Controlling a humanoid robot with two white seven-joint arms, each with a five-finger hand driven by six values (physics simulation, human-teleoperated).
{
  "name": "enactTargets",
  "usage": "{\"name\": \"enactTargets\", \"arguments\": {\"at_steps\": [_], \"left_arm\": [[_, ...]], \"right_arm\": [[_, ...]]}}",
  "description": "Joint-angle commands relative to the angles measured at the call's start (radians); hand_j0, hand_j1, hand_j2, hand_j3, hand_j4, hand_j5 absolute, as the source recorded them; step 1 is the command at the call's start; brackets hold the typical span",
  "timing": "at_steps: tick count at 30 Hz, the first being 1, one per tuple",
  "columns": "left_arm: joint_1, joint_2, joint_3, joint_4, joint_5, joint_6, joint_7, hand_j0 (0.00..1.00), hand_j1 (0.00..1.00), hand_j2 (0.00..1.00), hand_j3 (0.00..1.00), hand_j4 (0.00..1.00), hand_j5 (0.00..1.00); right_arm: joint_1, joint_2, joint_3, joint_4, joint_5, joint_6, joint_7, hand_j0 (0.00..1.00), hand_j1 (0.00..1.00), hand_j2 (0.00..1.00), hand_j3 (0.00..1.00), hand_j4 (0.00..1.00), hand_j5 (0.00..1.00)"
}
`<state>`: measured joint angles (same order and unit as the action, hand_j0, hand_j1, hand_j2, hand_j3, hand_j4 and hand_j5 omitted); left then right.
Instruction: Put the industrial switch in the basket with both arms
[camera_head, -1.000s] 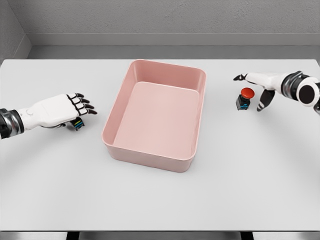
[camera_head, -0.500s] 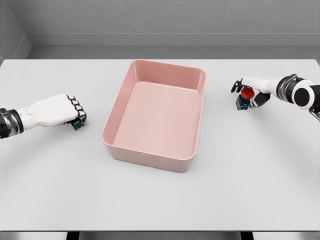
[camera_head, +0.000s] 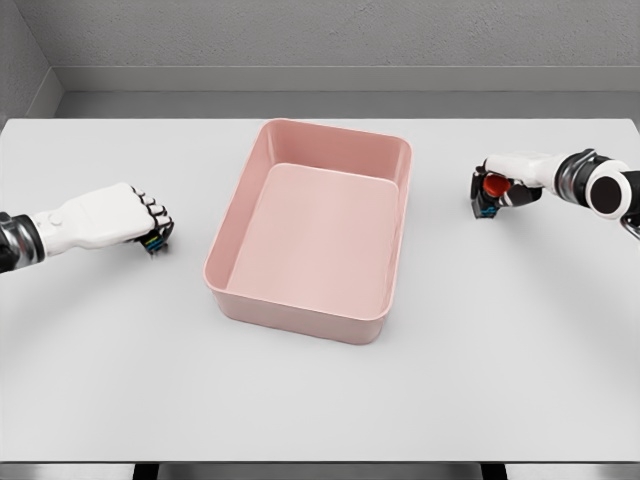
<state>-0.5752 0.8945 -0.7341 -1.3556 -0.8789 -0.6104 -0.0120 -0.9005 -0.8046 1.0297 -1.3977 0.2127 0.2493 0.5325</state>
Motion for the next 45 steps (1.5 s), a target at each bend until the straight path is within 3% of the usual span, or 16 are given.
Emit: {"name": "enactTargets", "arguments": {"at_steps": [1, 6, 9, 11, 16, 27, 33, 39, 45], "left_arm": [[0.000, 0.009, 0.007, -0.002, 0.009, -0.001, 0.006, 0.24, 0.24, 0.24, 0.24, 0.24, 0.24], [0.008, 0.030, 0.065, -0.023, 0.024, -0.001, 0.006, 0.24, 0.24, 0.24, 0.24, 0.24, 0.24], [0.006, 0.032, 0.067, -0.025, 0.055, -0.001, 0.003, 0.23, 0.23, 0.23, 0.23, 0.23, 0.23], [0.005, 0.030, 0.071, -0.031, 0.058, -0.001, 0.001, 0.17, 0.17, 0.17, 0.17, 0.17, 0.17], [0.006, 0.032, 0.127, -0.069, 0.086, -0.001, 0.003, 0.13, 0.13, 0.13, 0.13, 0.13, 0.13], [-0.009, -0.002, 0.193, -0.177, 0.101, -0.001, 0.009, 0.15, 0.15, 0.15, 0.15, 0.15, 0.15], [-0.020, -0.069, 0.197, -0.183, 0.098, -0.001, 0.003, 0.15, 0.15, 0.15, 0.15, 0.15, 0.15], [-0.034, -0.160, 0.191, -0.209, 0.083, -0.001, -0.003, 0.15, 0.15, 0.15, 0.15, 0.15, 0.15], [-0.044, -0.252, 0.168, -0.209, 0.021, -0.001, -0.005, 0.16, 0.16, 0.16, 0.16, 0.16, 0.16]], "right_arm": [[0.000, -0.011, 0.000, -0.001, 0.002, -0.002, 0.000, 0.45, 0.45, 0.45, 0.45, 0.45, 0.45], [-0.018, -0.021, -0.014, -0.001, 0.002, -0.004, 0.026, 0.45, 0.45, 0.45, 0.45, 0.45, 0.45], [-0.037, -0.027, -0.016, -0.001, 0.002, -0.004, 0.027, 0.45, 0.45, 0.45, 0.45, 0.45, 0.45], [-0.043, -0.028, -0.016, -0.001, 0.002, -0.004, 0.027, 0.45, 0.45, 0.45, 0.45, 0.45, 0.45], [-0.061, -0.038, -0.020, -0.007, 0.002, -0.004, 0.029, 0.45, 0.45, 0.45, 0.45, 0.45, 0.45], [-0.063, -0.065, -0.139, -0.081, 0.004, -0.004, 0.078, 0.46, 0.46, 0.46, 0.46, 0.46, 0.46], [-0.084, -0.073, -0.162, -0.115, 0.008, -0.004, 0.078, 0.46, 0.46, 0.46, 0.46, 0.46, 0.46], [-0.083, -0.071, -0.204, -0.196, 0.007, -0.007, 0.078, 0.46, 0.46, 0.46, 0.46, 0.46, 0.46], [-0.084, -0.054, -0.198, -0.267, 0.007, -0.005, 0.078, 0.46, 0.46, 0.46, 0.46, 0.46, 0.46]]}}
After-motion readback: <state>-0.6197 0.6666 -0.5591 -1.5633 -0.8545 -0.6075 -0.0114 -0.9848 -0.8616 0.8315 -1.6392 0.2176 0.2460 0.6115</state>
